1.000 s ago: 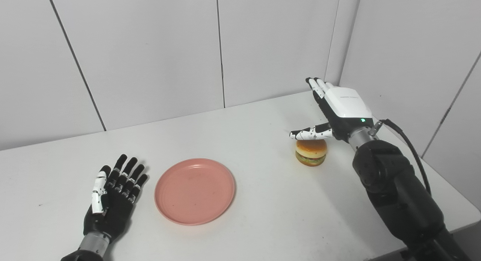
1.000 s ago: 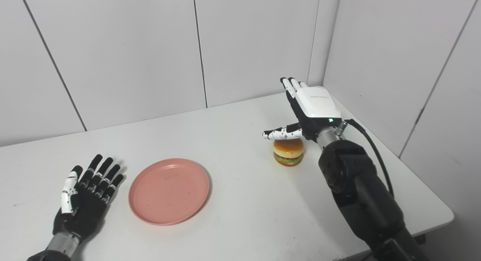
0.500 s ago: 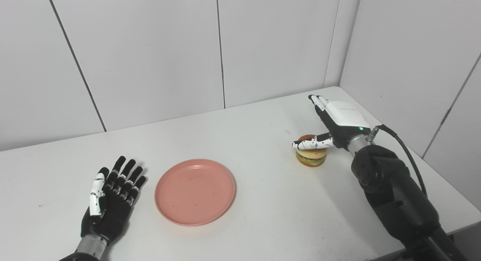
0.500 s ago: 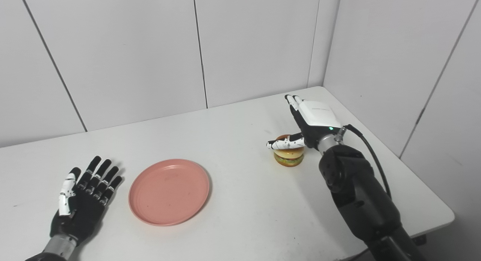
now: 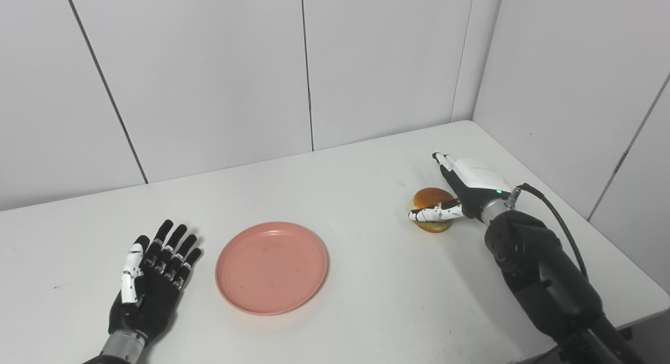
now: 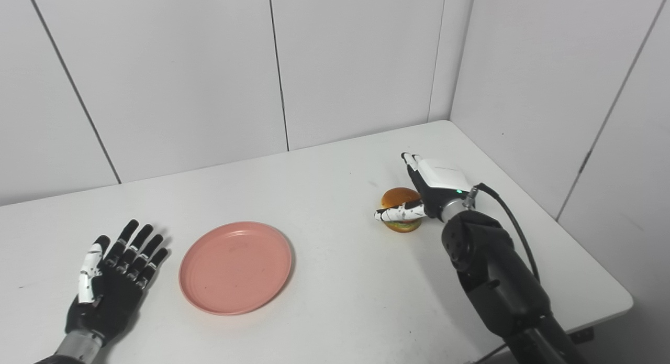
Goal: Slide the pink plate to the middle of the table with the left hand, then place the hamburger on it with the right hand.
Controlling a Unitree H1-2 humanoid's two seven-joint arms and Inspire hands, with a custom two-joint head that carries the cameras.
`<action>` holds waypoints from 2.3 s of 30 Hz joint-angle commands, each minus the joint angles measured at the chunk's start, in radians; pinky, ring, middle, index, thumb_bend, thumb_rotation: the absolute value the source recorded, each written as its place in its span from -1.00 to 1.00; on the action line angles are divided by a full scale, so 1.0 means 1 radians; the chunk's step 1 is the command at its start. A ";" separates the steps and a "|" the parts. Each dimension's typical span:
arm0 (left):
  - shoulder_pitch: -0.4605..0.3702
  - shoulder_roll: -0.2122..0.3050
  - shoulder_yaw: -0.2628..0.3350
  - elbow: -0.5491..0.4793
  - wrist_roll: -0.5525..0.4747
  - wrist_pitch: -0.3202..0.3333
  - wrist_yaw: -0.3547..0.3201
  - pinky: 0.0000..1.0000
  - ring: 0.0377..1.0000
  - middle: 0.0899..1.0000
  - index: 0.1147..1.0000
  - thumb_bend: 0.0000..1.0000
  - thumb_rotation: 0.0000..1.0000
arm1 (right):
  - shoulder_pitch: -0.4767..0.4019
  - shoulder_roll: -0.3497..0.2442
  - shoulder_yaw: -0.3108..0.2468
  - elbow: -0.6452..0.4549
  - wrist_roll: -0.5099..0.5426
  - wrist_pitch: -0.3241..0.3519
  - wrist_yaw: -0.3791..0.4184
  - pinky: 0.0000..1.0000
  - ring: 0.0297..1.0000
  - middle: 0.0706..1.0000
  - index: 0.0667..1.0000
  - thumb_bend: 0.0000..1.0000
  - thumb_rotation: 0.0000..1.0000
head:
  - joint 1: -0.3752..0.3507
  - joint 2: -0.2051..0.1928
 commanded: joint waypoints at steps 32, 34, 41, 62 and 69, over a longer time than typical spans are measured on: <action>0.026 0.010 -0.021 -0.004 0.021 0.057 0.047 1.00 0.96 0.97 0.97 -0.34 1.00 | -0.087 0.007 -0.012 0.053 0.007 0.010 -0.083 -0.51 -0.39 -0.25 -0.05 0.05 -0.95 | 0.016 0.022; 0.026 0.009 -0.022 -0.005 0.023 0.055 0.050 1.00 0.96 0.97 0.96 -0.34 1.00 | -0.089 0.009 -0.022 0.043 0.012 0.010 -0.083 -0.55 -0.44 -0.27 -0.02 0.04 -0.99 | 0.022 0.022; 0.028 -0.003 -0.029 -0.018 0.025 0.059 0.065 1.00 0.97 0.98 0.97 -0.33 1.00 | -0.103 -0.001 -0.040 -0.019 0.034 0.008 -0.077 -0.47 -0.34 -0.20 -0.03 0.05 -1.00 | 0.047 0.023; 0.036 -0.108 -0.088 -0.115 0.087 0.102 0.207 0.94 0.90 0.91 0.90 -0.32 1.00 | -0.230 0.118 0.079 -0.194 0.029 -0.001 0.041 -0.48 -0.33 -0.24 -0.03 0.05 -1.00 | 0.351 0.076; 0.026 -0.138 -0.105 -0.112 0.111 0.101 0.235 0.94 0.90 0.91 0.91 -0.32 1.00 | -0.252 0.190 0.164 -0.190 0.049 -0.022 0.045 -0.51 -0.36 -0.24 0.00 0.04 -1.00 | 0.425 0.093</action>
